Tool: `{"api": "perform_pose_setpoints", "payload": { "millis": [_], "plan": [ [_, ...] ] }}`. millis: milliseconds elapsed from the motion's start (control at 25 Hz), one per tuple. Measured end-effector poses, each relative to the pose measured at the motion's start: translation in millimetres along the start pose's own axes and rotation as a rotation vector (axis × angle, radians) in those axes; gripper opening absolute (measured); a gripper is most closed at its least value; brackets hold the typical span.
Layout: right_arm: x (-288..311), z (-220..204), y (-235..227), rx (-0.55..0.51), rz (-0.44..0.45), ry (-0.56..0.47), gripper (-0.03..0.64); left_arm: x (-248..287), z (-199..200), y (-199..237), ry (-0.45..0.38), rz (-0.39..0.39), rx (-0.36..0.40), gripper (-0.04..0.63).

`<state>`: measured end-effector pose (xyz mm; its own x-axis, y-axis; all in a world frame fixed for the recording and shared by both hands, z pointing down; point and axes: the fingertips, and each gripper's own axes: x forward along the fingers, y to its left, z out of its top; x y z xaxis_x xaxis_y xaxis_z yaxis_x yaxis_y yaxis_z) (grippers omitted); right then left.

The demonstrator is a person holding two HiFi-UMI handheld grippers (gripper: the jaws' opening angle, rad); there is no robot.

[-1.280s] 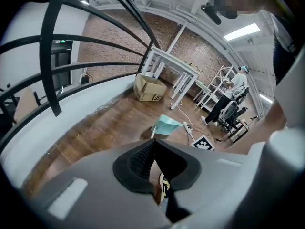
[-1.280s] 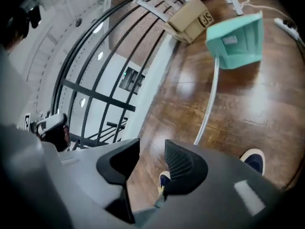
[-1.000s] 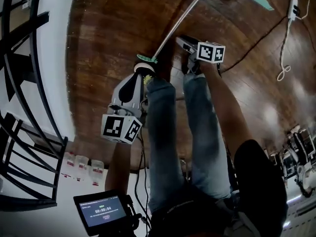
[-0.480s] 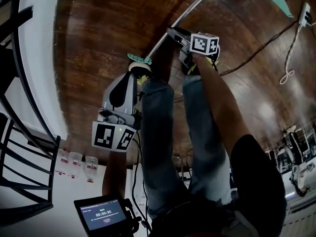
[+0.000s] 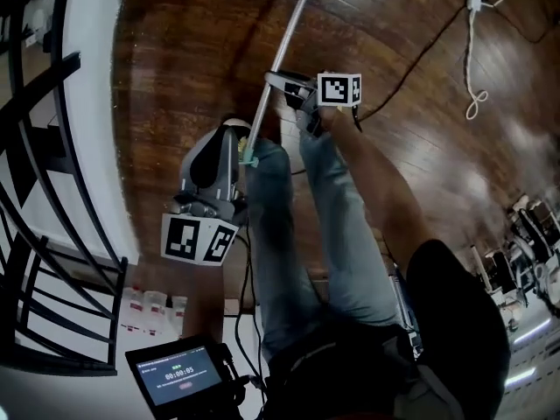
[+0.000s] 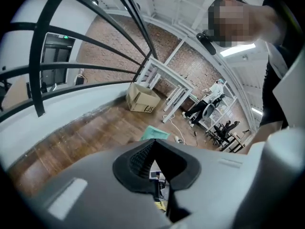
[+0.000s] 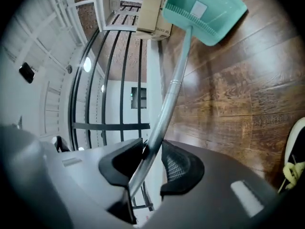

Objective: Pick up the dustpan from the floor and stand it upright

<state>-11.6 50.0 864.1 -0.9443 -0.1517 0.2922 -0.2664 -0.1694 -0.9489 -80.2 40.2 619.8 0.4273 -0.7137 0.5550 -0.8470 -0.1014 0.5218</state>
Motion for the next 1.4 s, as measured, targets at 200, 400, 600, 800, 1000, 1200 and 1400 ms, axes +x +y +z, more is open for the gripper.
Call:
{"api": "perform_pose_setpoints", "payload": {
  "millis": [200, 400, 600, 800, 1000, 1200, 1400],
  "plan": [
    [-21.0, 14.0, 69.6, 0.045, 0.067, -0.049, 0.144, -7.0, 58.7, -40.4, -0.038, -0.059, 0.013, 0.018],
    [-38.5, 9.4, 114.4, 0.139, 0.101, -0.042, 0.155, -17.8, 100.3, -73.2, -0.062, -0.096, 0.057, 0.019],
    [-48.3, -12.2, 141.3, 0.298, 0.093, 0.020, 0.152, -27.9, 129.1, -95.4, -0.080, -0.096, 0.083, 0.018],
    [-49.9, -30.4, 160.7, 0.529, 0.055, 0.044, 0.149, -37.7, 152.4, -113.6, -0.097, -0.088, 0.096, 0.018],
    [-43.6, -43.7, 155.4, 0.662, -0.001, 0.145, 0.150, -38.1, 172.6, -124.5, -0.120, -0.095, 0.105, 0.018],
    [-26.6, -32.7, 151.0, 0.712, -0.025, 0.214, 0.175, -32.2, 188.3, -118.0, -0.152, -0.081, 0.080, 0.018],
    [-0.5, -18.9, 150.9, 0.667, -0.069, 0.242, 0.193, -37.8, 203.2, -112.0, -0.186, -0.056, 0.083, 0.018]
  ]
}}
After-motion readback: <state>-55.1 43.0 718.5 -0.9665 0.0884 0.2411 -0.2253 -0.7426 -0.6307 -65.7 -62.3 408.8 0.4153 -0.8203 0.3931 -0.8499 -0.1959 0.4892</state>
